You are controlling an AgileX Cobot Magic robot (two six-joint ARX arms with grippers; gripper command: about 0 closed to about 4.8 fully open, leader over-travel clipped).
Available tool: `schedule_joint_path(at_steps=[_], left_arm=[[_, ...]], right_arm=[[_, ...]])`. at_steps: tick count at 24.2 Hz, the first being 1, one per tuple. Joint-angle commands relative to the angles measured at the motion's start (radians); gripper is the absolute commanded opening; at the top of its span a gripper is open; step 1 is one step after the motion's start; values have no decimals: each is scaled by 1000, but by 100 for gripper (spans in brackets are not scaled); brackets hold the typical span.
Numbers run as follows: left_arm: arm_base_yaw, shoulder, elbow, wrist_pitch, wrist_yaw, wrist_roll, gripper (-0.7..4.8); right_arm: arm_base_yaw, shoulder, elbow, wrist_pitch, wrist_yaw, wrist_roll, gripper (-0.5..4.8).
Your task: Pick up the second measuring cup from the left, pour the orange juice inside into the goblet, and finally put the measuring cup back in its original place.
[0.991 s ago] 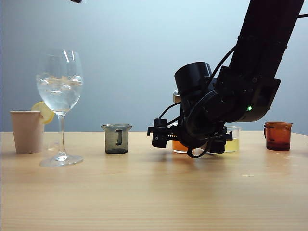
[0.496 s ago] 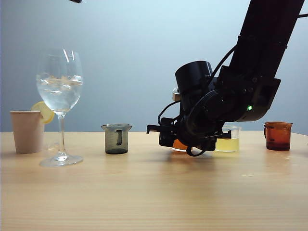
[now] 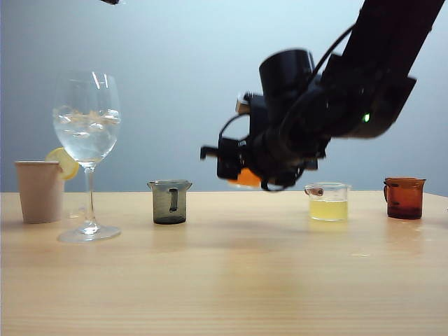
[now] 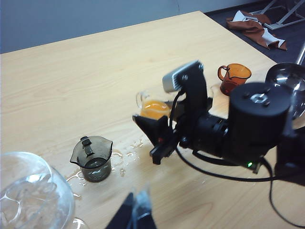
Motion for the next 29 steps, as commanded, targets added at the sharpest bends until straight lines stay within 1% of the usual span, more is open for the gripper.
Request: schedule_joint_path(at_steps=[1,3,8,10,11,15,20,22,25,28,29], left_arm=[[0,-1,3,11,1,4,-3],[0,-1,3,16,1,-5,-3],[0,-6,4,37,5,-6,-3],[5,-12,4,21,-13,-6,-3],[17,-24,4,0,-44,-7,-3],[48,-55,3,-59,-63,-3,-3],[109,-105,3,-136,-76,35,-3],[163,-140,3,-169,-75,35,-3],[219,-172,3,-188,-74,39,-3],[281,-198,3,-190,-59,51,-3],[282,-198,3,-188,-51,44,-3]], right_arm=[[3,-56,4,2,-26,-3,211],[3,-115,4,-43,-88,-19,211],[9,-175,4,-103,-135,-29,211],[13,-199,5,-129,-173,-34,211],[14,-222,6,-150,-189,-38,211],[32,-250,36,-214,-200,-72,212],[57,-250,128,-336,-259,-82,212],[76,-249,169,-353,-266,-115,211],[90,-249,210,-365,-269,-155,211],[102,-247,285,-437,-290,-160,211],[103,-247,302,-450,-293,-159,212]])
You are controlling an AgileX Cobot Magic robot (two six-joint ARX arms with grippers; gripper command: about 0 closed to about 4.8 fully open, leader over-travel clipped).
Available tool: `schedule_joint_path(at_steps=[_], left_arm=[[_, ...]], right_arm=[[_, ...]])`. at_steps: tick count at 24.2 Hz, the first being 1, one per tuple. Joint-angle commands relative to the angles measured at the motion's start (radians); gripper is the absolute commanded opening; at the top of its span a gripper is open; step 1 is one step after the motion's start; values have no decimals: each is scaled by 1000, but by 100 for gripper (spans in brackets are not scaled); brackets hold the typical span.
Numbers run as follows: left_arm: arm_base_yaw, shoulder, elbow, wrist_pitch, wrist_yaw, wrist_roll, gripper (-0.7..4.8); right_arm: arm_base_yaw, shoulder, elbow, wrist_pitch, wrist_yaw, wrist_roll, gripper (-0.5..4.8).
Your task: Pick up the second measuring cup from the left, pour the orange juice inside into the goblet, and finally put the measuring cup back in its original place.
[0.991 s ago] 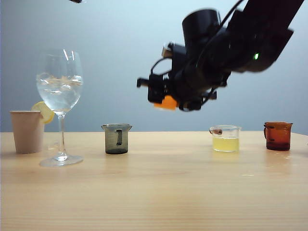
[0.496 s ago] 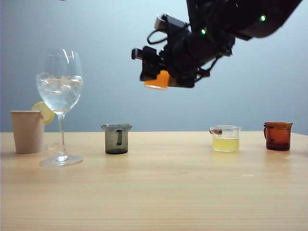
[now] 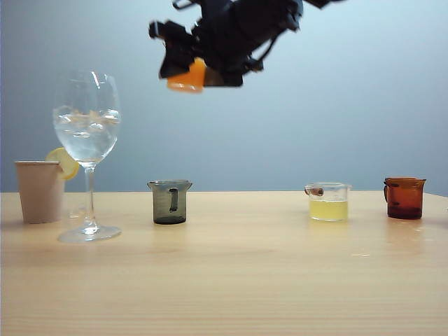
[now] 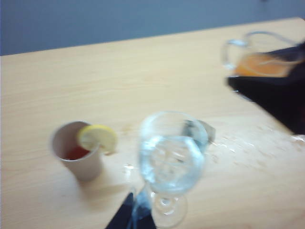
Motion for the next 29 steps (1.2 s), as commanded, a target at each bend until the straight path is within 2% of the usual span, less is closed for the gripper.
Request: schedule_joint_path(at_steps=[1,5,14,19,29], left_arm=[[9,-5,3,10,24,-8,-3],[9,1,3,19,65,-9,-3],[8,1,3,16,65,-10,-3],[8,1,3,16,65,-10,-3],[8,0,3,16,65,-10,-3]], right_arm=[[8,-5,63,-28,-21,-6,211],[13,-2,118,-54,-22,-7,211],[22,13,126,-24,-36,-7,211],[31,43,160,-61,-36,-57,211],[42,175,358,-162,-55,-68,211]])
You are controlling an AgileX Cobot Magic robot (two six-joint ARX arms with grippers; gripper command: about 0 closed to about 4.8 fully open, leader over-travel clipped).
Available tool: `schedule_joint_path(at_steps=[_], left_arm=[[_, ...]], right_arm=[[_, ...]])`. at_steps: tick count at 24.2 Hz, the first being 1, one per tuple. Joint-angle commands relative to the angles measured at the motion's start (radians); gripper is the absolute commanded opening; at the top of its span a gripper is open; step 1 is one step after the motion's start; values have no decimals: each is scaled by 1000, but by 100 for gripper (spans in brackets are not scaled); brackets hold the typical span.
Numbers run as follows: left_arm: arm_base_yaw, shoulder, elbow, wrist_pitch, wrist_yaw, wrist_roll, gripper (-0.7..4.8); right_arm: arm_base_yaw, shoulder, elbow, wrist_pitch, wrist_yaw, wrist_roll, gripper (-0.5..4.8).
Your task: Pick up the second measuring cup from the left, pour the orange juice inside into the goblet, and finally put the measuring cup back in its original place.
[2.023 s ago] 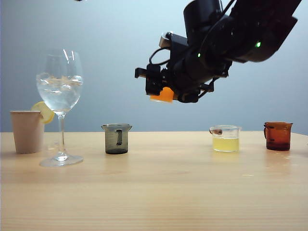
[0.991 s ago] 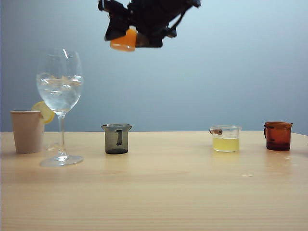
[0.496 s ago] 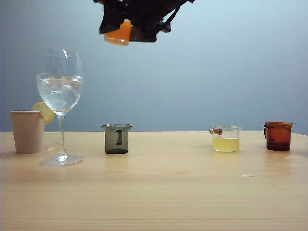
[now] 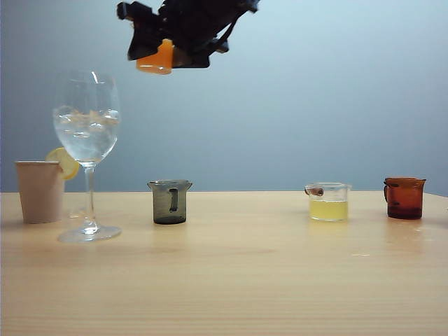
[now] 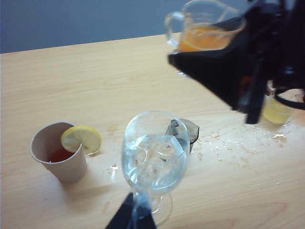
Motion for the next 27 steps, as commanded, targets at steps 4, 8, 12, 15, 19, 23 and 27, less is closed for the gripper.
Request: schedule_joint_path(at_steps=[4,8,12,15,19,23,27], left_arm=[[-1,-2,3,14,4,-3,-3],[-1,-2,3,14,4,-3,-3],[-1,-2,3,14,4,-3,-3],[-1,-2,3,14,4,-3,-3],[-1,-2,3,14,4,-3,-3],[-1,-2,3,14,4,-3,-3],[-1,-2,3,14,4,-3,-3]], right_arm=[[19,56,111,-61,-9,-52,211],[38,62,114,-75,-5,-102,211],[41,62,114,-84,-6,-104,211],[40,62,114,-83,-21,-124,211],[40,62,114,-83,-19,-127,211],[38,62,114,-83,-20,-127,211],[39,62,114,-93,-32,-184,211]])
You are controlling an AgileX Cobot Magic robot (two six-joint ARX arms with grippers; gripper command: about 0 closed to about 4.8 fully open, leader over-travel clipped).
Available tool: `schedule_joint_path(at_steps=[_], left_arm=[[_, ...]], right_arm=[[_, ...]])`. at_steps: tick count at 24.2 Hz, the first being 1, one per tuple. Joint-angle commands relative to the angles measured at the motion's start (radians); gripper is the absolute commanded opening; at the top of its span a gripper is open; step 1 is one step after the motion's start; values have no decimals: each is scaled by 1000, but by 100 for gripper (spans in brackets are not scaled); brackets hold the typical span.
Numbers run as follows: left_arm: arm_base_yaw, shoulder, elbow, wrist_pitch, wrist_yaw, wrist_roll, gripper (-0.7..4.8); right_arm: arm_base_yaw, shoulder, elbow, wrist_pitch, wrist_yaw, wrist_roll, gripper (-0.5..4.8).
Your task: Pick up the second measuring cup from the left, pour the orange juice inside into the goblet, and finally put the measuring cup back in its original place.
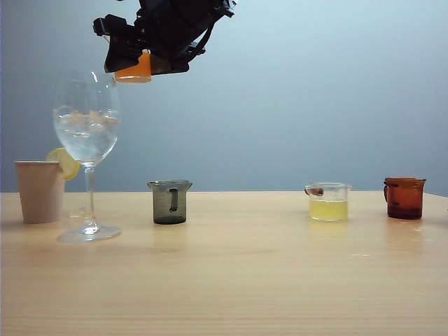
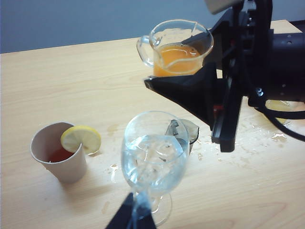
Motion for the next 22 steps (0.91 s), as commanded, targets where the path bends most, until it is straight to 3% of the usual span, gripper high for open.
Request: schedule_joint_path(at_steps=[1,22], left_arm=[[-1,-2,3,14,4,-3,-3],[-1,-2,3,14,4,-3,-3]], right_arm=[[3,-7,6,19,-16,-56,211],[12,-7,6,18,-15,-330,211]])
